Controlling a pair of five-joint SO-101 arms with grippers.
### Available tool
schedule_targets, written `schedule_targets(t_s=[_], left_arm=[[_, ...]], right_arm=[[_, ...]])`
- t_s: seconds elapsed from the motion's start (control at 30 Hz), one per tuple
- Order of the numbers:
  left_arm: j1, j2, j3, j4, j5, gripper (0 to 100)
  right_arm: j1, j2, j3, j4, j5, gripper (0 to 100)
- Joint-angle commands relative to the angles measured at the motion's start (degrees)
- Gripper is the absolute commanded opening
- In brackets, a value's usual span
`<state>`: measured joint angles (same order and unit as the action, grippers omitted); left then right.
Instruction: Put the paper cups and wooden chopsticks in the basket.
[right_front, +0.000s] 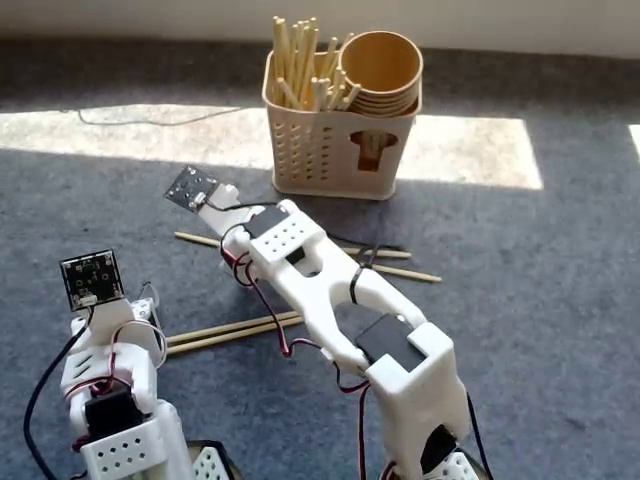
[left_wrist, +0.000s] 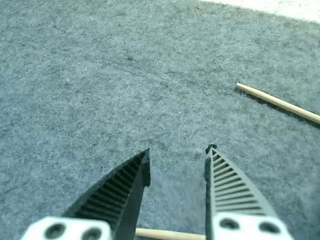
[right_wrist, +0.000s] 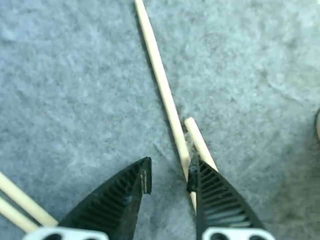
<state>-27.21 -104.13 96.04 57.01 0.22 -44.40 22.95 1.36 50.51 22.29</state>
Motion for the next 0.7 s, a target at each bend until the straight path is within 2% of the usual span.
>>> schedule_targets(t_s=[0.0,0.1,0.37,0.5,0.67], left_arm=[[1.0,-0.5,1.1,-0.7,-0.6,18],[1.0,-0.5,1.1,-0.7,-0.6,18],[1.0,-0.5,1.1,-0.7,-0.6,18],[1.0,-0.5,1.1,-0.7,-0.6,18],[1.0,-0.5,1.1,-0.7,-0.6,18]], right_arm=[[1.5,-2.2,-2.4,-2.6,0.3,13.4],[1.5,-0.1,-2.2,-5.8,0.3,13.4],[1.5,5.6,-2.1,-5.6,0.6,12.5],[1.5,6.5,-2.4,-1.6,0.7,6.6],[1.5,6.5,-2.5,3.1,0.7,6.3]])
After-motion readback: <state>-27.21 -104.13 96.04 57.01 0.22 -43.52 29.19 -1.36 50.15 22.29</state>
